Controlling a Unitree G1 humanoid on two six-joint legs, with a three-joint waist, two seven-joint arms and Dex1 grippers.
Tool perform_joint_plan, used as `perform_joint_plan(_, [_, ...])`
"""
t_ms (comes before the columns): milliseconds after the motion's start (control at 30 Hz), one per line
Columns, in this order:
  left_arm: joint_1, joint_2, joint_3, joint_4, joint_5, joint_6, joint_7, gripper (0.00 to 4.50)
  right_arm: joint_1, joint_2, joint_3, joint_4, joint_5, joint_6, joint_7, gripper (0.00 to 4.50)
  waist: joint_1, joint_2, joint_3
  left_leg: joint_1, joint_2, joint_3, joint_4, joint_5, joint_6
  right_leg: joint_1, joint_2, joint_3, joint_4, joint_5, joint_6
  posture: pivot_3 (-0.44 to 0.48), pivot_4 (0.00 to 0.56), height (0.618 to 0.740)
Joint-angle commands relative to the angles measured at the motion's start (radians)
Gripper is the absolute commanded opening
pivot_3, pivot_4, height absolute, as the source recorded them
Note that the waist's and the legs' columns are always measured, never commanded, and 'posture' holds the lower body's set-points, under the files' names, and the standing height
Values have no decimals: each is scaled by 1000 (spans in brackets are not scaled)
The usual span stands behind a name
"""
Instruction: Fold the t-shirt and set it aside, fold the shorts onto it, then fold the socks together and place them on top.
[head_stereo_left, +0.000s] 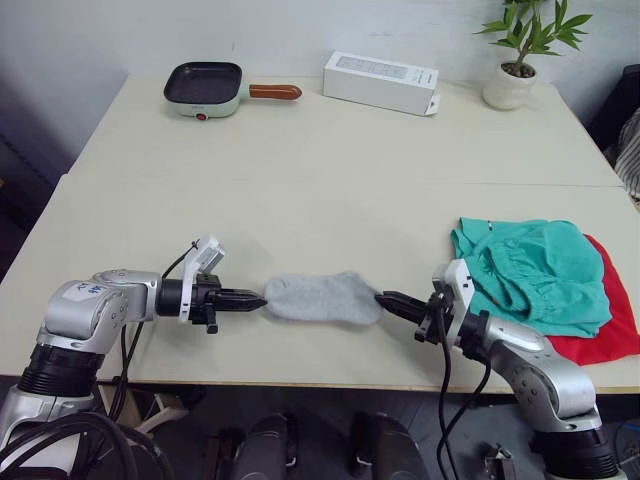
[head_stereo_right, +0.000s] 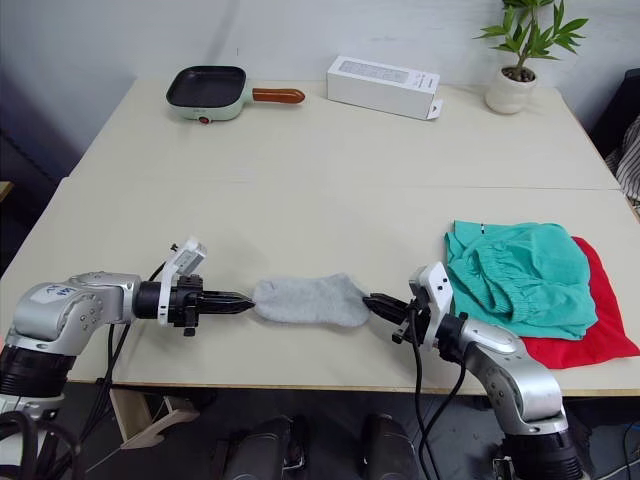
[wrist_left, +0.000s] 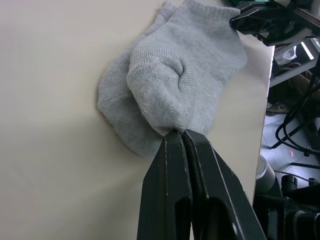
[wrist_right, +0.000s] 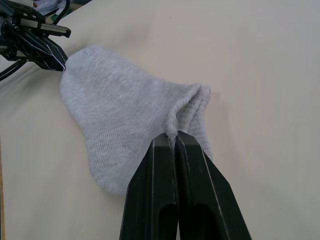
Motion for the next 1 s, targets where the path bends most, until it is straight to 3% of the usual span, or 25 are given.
perform_joint_plan(33, [22, 0, 12, -27, 11, -18, 9, 44, -14, 6, 10, 25, -48, -76, -10, 0, 0, 0, 0, 0, 0, 0, 0, 0, 0, 0, 0, 0, 0, 0, 0, 0, 150, 740])
perform_joint_plan(67, [28, -8, 24, -30, 10, -19, 21, 44, -18, 10, 6, 35, -53, -86, -16, 0, 0, 0, 0, 0, 0, 0, 0, 0, 0, 0, 0, 0, 0, 0, 0, 0, 150, 740])
perform_joint_plan(167, [56, -5, 46, -51, -10, -10, 18, 647, -28, 14, -12, 44, -26, -98, 5, 0, 0, 0, 0, 0, 0, 0, 0, 0, 0, 0, 0, 0, 0, 0, 0, 0, 150, 740])
perform_joint_plan(367, [130, -1, 147, -90, -10, -101, 18, 2520, -23, -28, -67, 30, -15, -119, 21, 2044, 0, 0, 0, 0, 0, -1, 0, 0, -1, 0, 0, 0, 1, 0, 0, 0, 150, 740])
perform_joint_plan(433, [143, 4, 203, -100, -34, -145, -12, 2526, -29, -46, -92, 11, 14, -116, 44, 2714, 1, 0, 0, 0, 0, -1, 1, 1, 0, 0, -1, 0, 0, 0, 0, 0, 150, 740])
perform_joint_plan(467, [141, 0, 238, -114, -61, -156, -25, 2526, -41, -56, -95, -11, 41, -104, 66, 2714, 1, 0, 0, 0, 0, -1, 1, 1, 0, 0, -1, 0, 0, 0, 0, 0, 150, 740])
perform_joint_plan(533, [126, -24, 272, -137, -80, -188, -19, 2116, -61, -60, -87, -42, 70, -83, 80, 2470, 1, 0, 0, 0, 0, -1, 1, 1, 0, 0, -1, 0, 0, 0, 0, 0, 150, 740])
perform_joint_plan(633, [79, -97, 221, -168, -63, -196, 51, 1253, -92, -30, 12, -59, 6, -106, 57, 1470, 1, 0, 0, 1, 0, -1, 1, 1, -1, 1, -1, 0, 0, 0, 0, 0, 150, 740])
perform_joint_plan(767, [22, -241, 46, -119, 105, -306, 165, 10, -117, 29, 210, 40, -213, -284, 35, 40, 4, -1, 0, 4, -1, -1, 0, 1, -1, 5, -1, -1, 1, 0, 0, 0, 150, 740])
perform_joint_plan(867, [14, -291, -84, -25, 271, -420, 230, 0, -132, 101, 263, 157, -304, -395, -18, 12, 1, -1, -1, 4, -4, 0, -1, 2, 1, 4, 1, -1, 2, 0, 1, 0, 150, 740])
perform_joint_plan(1000, [39, -323, -141, 43, 369, -508, 272, 0, -124, 141, 225, 260, -334, -468, -69, 12, -1, -1, -1, 4, -4, 1, 0, 3, 2, 4, 1, -4, 2, 1, 2, 0, 150, 740])
